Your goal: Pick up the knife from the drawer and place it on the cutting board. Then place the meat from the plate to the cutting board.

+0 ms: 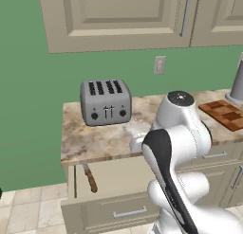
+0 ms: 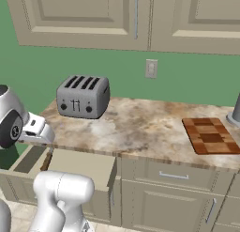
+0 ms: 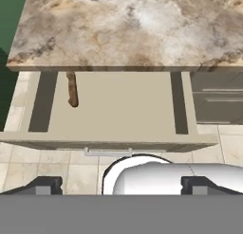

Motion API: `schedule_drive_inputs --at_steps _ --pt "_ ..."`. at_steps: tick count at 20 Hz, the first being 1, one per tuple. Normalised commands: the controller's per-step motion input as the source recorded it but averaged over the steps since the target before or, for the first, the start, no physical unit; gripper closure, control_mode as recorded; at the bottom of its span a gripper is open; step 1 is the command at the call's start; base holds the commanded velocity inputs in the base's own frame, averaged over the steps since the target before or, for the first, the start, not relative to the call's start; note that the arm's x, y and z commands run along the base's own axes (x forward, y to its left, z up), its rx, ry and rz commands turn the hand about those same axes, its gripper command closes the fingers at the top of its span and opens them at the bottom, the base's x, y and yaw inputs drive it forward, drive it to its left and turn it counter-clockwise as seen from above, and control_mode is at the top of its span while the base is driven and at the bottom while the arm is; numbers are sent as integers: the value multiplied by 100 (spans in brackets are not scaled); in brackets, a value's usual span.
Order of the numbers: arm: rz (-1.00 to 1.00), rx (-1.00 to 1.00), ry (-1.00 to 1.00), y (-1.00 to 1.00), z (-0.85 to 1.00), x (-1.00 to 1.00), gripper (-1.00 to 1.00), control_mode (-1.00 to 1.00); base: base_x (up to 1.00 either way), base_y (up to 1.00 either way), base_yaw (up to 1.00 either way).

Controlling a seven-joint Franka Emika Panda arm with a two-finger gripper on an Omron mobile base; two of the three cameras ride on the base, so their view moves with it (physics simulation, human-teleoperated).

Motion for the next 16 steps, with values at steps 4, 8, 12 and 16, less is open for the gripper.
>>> schedule_drive_inputs --at_steps 4,8,12,16 --pt "7 10 10 -16 0 7 -100 -100 0 0 0" --pt "14 10 10 -8 0 13 -100 -100 0 0 0" --pt "10 5 5 0 0 0 -100 -100 0 0 0" --pt "0 0 0 0 0 0 -100 100 -36 0 6"
